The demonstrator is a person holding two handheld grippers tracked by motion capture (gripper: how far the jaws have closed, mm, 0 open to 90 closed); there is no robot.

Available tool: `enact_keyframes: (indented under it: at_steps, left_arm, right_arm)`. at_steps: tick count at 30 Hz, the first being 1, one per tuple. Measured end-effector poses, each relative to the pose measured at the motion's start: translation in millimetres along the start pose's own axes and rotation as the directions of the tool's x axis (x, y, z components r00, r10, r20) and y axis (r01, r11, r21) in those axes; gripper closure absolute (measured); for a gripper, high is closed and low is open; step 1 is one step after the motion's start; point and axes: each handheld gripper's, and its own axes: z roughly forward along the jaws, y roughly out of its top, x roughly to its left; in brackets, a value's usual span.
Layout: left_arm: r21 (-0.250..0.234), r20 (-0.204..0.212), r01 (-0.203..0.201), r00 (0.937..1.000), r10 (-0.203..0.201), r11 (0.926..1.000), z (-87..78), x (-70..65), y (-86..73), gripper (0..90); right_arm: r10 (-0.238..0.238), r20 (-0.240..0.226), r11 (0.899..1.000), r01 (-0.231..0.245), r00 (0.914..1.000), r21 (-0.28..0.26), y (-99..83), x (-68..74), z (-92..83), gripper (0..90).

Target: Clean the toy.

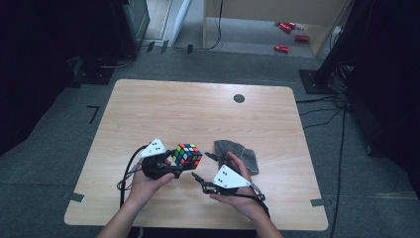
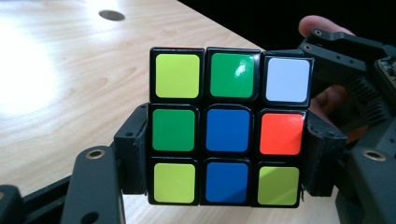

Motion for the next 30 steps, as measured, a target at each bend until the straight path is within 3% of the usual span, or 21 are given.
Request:
enact_keyframes:
  at_steps: [8, 12, 13, 19, 23, 27, 30]
  left_arm:
    - [0.037, 0.032, 0.042, 0.9986, -0.043, 0.9985, 4.1, -1.3, 0.8, 34.9]
    - [0.054, 0.079, 0.096, 0.9918, -0.1, 0.994, 5.2, 0.8, 1.8, 34.8]
    - [0.066, 0.102, 0.112, 0.9877, -0.119, 0.9915, 5.9, 1.3, 2.0, 34.8]
    - [0.106, 0.131, 0.133, 0.9805, -0.147, 0.9854, 8.7, 2.9, 1.5, 34.7]
    - [0.133, 0.138, 0.129, 0.9793, -0.148, 0.9826, 10.9, 4.6, 0.4, 34.6]
    - [0.139, 0.15, 0.144, 0.9748, -0.165, 0.9797, 11.6, 6.5, -0.1, 34.3]
    - [0.142, 0.155, 0.134, 0.9755, -0.156, 0.9807, 11.8, 6.6, -0.4, 33.6]
  right_arm:
    - [-0.046, 0.015, 0.999, 0.046, 0.9988, -0.002, -1.8, 3.9, 2.8, 26.4]
    - [-0.106, 0.03, 0.994, 0.106, 0.9939, -0.005, -2.6, 8.2, 4.4, 27.3]
    - [-0.113, 0.032, 0.994, 0.113, 0.9931, -0.004, -2.7, 8.9, 4.7, 27.3]
    - [-0.147, 0.03, 0.989, 0.147, 0.9887, 0.002, -3.7, 10.8, 5.4, 27.7]
    - [-0.204, 0.031, 0.979, 0.204, 0.9785, 0.013, -5.3, 14.4, 6.7, 30.2]
    - [-0.225, 0.025, 0.974, 0.225, 0.9741, 0.012, -5.0, 15.3, 6.0, 33.0]
    - [-0.22, 0.016, 0.975, 0.22, 0.9753, 0.017, -5.2, 14.7, 5.3, 33.3]
